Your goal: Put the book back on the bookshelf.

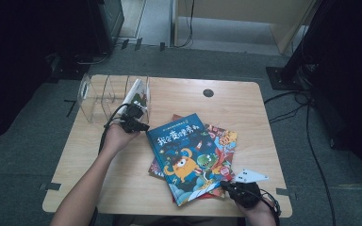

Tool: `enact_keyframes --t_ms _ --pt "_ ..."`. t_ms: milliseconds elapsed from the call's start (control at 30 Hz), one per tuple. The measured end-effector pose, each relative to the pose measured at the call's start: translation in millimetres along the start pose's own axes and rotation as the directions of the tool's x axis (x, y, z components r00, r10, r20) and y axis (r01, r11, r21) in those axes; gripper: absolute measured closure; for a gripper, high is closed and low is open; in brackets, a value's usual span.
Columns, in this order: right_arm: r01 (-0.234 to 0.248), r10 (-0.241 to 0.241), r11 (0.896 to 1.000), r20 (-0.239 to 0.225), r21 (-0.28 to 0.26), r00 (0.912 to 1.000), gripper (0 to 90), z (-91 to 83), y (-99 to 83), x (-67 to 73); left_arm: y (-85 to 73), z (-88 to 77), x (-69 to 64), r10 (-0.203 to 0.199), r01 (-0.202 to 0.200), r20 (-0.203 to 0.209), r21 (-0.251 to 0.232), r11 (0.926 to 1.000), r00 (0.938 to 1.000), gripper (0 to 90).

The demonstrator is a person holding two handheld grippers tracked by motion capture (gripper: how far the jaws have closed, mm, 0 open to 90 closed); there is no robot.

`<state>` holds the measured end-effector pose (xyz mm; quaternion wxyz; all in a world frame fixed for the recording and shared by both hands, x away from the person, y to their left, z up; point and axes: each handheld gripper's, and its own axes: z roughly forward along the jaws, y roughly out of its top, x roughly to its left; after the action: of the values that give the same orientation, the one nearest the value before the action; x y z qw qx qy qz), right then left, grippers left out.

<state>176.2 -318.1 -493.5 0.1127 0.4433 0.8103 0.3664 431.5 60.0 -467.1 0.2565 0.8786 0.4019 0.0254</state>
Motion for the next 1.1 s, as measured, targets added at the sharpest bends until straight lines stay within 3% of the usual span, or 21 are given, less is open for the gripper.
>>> enact_keyframes --t_ms 133,400,467,500,533,567,633,767,800,867,1000,1100 --pt "0.014 -0.014 1.000 -0.013 -0.009 0.9998 90.0 0.8 0.5 -1.0 0.0 0.3 0.5 -0.012 0.012 0.009 0.004 0.9999 0.9999 90.0" --pt "-0.035 0.035 0.999 0.013 -0.017 0.9993 90.0 -0.2 1.1 -8.4 -3.3 -4.7 -8.4 0.020 -0.019 -0.016 0.023 0.9996 0.9997 90.0" --pt "-0.046 0.047 0.999 0.016 -0.022 0.9988 90.0 -0.2 1.5 -9.9 -3.8 -7.3 -10.5 0.002 -0.003 0.066 0.014 0.9999 0.9978 90.0" --pt "-0.044 0.045 0.999 0.020 -0.026 0.9988 90.0 0.1 1.7 -10.5 -3.7 -6.0 -16.2 0.014 -0.015 0.057 0.019 0.9997 0.9983 90.0" --pt "-0.039 0.040 0.999 0.027 -0.029 0.9989 90.0 0.7 1.9 -11.3 -3.4 -5.4 -22.0 0.052 -0.053 0.017 0.021 0.9984 0.9985 90.0" --pt "-0.045 0.045 0.999 0.030 -0.030 0.9985 90.0 0.8 2.1 -11.6 -2.3 -5.4 -25.0 0.068 -0.069 0.014 0.020 0.9974 0.9976 90.0" --pt "-0.056 0.057 0.998 0.031 -0.031 0.9979 90.0 0.6 2.1 -13.1 -0.4 -6.2 -24.6 0.058 -0.058 0.012 0.012 0.9983 0.9983 90.0" --pt "-0.056 0.057 0.998 0.032 -0.031 0.9979 90.0 0.7 2.3 -13.6 -1.5 -4.8 -7.9 -0.007 0.007 0.025 -0.005 1.0000 0.9997 90.0" --pt "-0.057 0.057 0.998 0.031 -0.031 0.9979 90.0 0.7 2.3 -13.8 -1.6 -5.1 -5.2 -0.018 0.018 0.007 -0.010 0.9998 0.9998 90.0" --pt "-0.058 0.059 0.998 0.031 -0.031 0.9978 90.0 1.0 2.5 -14.3 -1.9 -4.4 -0.2 -0.034 0.034 0.011 -0.013 0.9993 0.9994 90.0" --pt "-0.069 0.070 0.997 0.031 -0.034 0.9971 90.0 1.6 2.9 -15.6 -2.9 2.9 -3.3 -0.012 0.012 -0.019 0.009 0.9999 0.9997 90.0" --pt "-0.076 0.078 0.996 0.039 -0.035 0.9962 90.0 1.3 2.7 -16.8 -4.2 1.9 -4.8 -0.011 0.011 -0.014 0.026 0.9996 0.9998 90.0"
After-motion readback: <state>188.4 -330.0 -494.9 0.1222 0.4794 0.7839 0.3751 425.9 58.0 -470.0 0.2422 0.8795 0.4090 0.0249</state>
